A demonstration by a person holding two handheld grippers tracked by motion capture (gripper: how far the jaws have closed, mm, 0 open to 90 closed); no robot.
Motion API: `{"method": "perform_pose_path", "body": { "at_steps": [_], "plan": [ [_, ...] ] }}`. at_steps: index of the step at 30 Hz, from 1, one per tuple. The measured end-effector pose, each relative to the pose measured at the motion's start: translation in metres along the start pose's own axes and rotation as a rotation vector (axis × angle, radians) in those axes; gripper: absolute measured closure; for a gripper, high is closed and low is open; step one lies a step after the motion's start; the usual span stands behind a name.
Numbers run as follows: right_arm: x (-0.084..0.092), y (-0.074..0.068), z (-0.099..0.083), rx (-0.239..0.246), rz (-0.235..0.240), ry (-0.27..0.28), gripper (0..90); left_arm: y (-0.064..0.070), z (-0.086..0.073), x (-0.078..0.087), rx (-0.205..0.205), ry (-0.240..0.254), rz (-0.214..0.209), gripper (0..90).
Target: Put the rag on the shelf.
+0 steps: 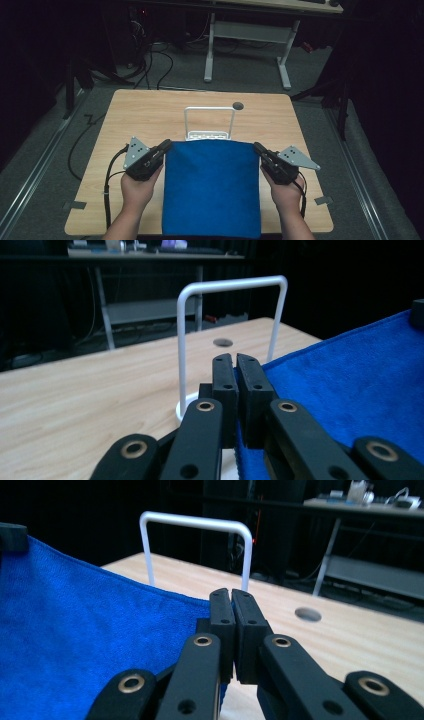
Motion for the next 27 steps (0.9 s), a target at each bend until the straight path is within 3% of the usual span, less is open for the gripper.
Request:
{"method": "perform_pose_path", "body": {
  "at_steps": [8,17,27],
  "plan": [
    [0.02,-0.011,0.029,0.045,-0.004,0.093,89.1,0.008,0.028,0.023,-0.007,0.097,-0.011,87.5],
    [0.044,-0.027,0.06,0.106,0.005,0.195,89.1,0.02,0.056,0.049,-0.049,0.184,-0.03,87.6],
    [0.049,-0.036,0.069,0.127,0.015,0.22,89.2,0.018,0.056,0.048,-0.044,0.183,-0.034,87.9]
  ]
}}
Point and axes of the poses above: each handheld gripper's, and its own axes: x roughly backward along the jaws, z roughly out of its top, y roughly to its right, the point moved 8 cm from there along -x, roughly forward along the jaws, and after that the axes turned 7 degrees about z, right-handed, at the moved point
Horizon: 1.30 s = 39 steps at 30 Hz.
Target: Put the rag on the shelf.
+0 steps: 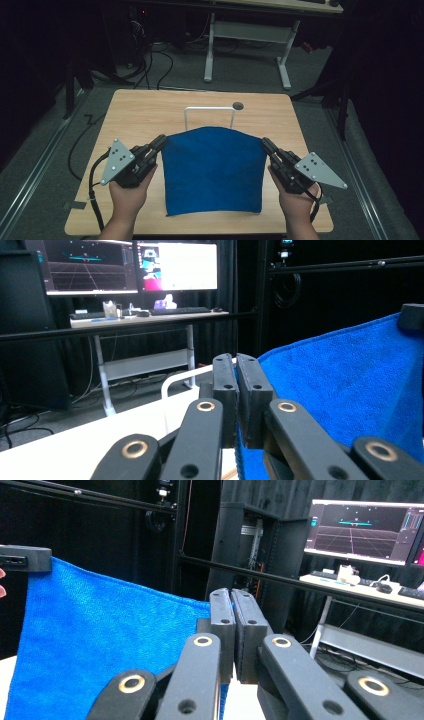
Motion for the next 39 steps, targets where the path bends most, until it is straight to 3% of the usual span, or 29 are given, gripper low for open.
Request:
{"method": "perform_pose_path", "body": {
  "at_steps": [9,21,26,28,32,34,39],
  "plan": [
    [-0.009,0.014,0.006,-0.016,-0.014,0.008,89.2,-0.012,0.01,-0.013,-0.008,0.002,0.013,88.3],
    [-0.029,0.043,0.039,-0.016,-0.036,0.025,89.2,-0.036,0.047,-0.051,-0.024,0.005,0.033,88.4],
    [-0.041,0.055,0.046,-0.017,-0.047,0.016,89.3,-0.043,0.061,-0.066,-0.064,0.008,0.05,88.5],
    [-0.048,0.061,0.048,-0.02,-0.054,0.011,89.3,-0.047,0.064,-0.075,-0.083,-0.005,0.06,88.4],
    [-0.059,0.07,0.053,-0.018,-0.066,0.007,89.3,-0.059,0.069,-0.09,-0.066,-0.035,0.058,88.4],
    [-0.064,0.074,0.055,-0.019,-0.07,0.001,89.3,-0.065,0.07,-0.096,-0.086,-0.045,0.077,88.5],
    [-0.081,0.087,0.056,-0.028,-0.084,-0.02,89.3,-0.085,0.073,-0.111,-0.086,-0.072,0.105,88.4]
  ]
}}
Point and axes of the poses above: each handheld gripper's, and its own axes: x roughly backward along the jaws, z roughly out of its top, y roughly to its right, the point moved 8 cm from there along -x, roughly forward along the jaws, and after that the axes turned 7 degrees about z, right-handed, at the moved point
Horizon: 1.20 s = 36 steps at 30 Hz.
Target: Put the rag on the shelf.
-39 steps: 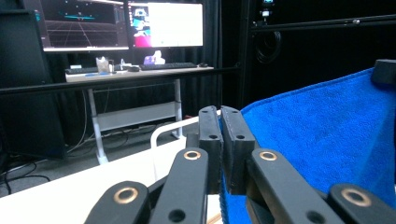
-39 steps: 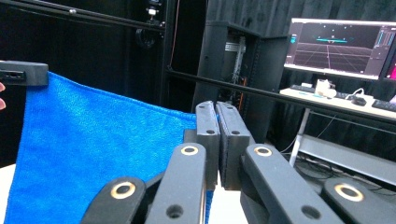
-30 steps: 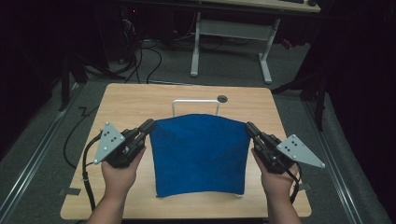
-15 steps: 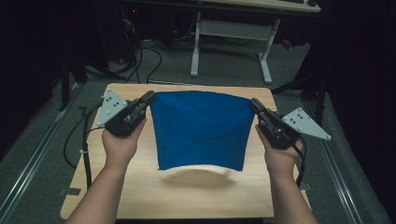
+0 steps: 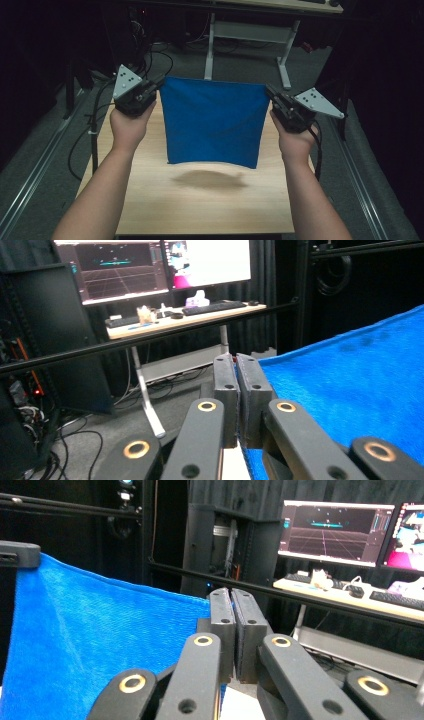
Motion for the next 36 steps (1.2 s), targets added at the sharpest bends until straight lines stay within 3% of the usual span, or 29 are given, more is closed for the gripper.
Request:
{"method": "perform_pose_path", "body": {
  "at_steps": [6,10,20,23,26,32,36],
  "plan": [
    [-0.025,0.013,0.0,-0.008,-0.015,-0.043,89.4,-0.012,0.002,-0.019,-0.021,-0.017,0.025,88.4],
    [-0.04,0.021,0.0,-0.006,-0.036,-0.062,89.4,-0.021,0.002,-0.034,-0.005,-0.031,0.038,88.4],
    [-0.082,0.043,-0.008,0.014,-0.066,-0.139,89.4,-0.039,-0.004,-0.067,-0.024,-0.095,0.084,88.4],
    [-0.094,0.049,-0.016,-0.003,-0.066,-0.162,89.4,-0.043,-0.017,-0.077,-0.003,-0.141,0.078,88.4],
    [-0.105,0.054,-0.036,-0.024,-0.056,-0.216,89.4,-0.043,-0.043,-0.088,-0.031,-0.212,0.09,88.4],
    [-0.115,0.058,-0.088,-0.047,-0.045,-0.334,89.4,-0.037,-0.094,-0.098,0.016,-0.302,0.06,88.4],
    [-0.112,0.057,-0.112,-0.074,-0.032,-0.369,89.4,-0.033,-0.12,-0.097,0.053,-0.338,0.037,88.3]
  ]
}}
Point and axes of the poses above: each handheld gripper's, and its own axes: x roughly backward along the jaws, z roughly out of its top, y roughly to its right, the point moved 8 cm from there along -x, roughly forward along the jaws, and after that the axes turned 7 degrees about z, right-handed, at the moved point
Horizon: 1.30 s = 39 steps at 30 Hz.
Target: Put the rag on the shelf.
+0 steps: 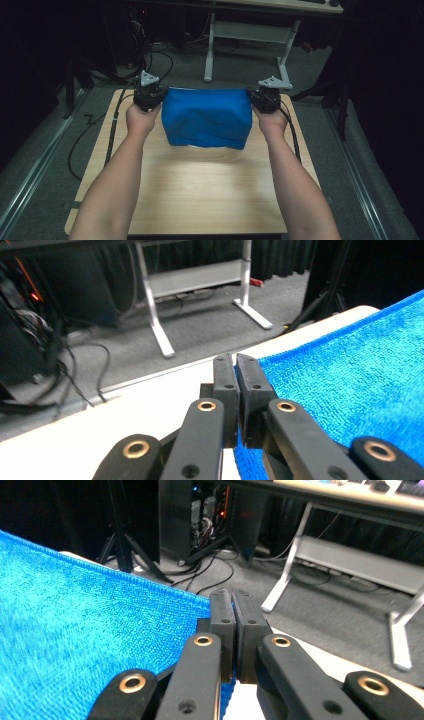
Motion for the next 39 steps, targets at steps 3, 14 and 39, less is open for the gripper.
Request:
{"method": "perform_pose_path", "body": {
  "at_steps": [3,14,39],
  "plan": [
    [-0.002,-0.001,-0.011,-0.025,0.014,-0.005,89.3,0.002,-0.014,-0.003,0.0,-0.037,-0.015,88.4],
    [-0.008,-0.008,-0.057,-0.067,0.04,-0.052,89.3,0.013,-0.062,-0.007,0.031,-0.088,-0.059,88.3],
    [-0.013,-0.02,-0.103,-0.083,0.056,-0.118,89.2,0.036,-0.118,-0.014,0.065,-0.147,-0.136,88.0]
  ]
}}
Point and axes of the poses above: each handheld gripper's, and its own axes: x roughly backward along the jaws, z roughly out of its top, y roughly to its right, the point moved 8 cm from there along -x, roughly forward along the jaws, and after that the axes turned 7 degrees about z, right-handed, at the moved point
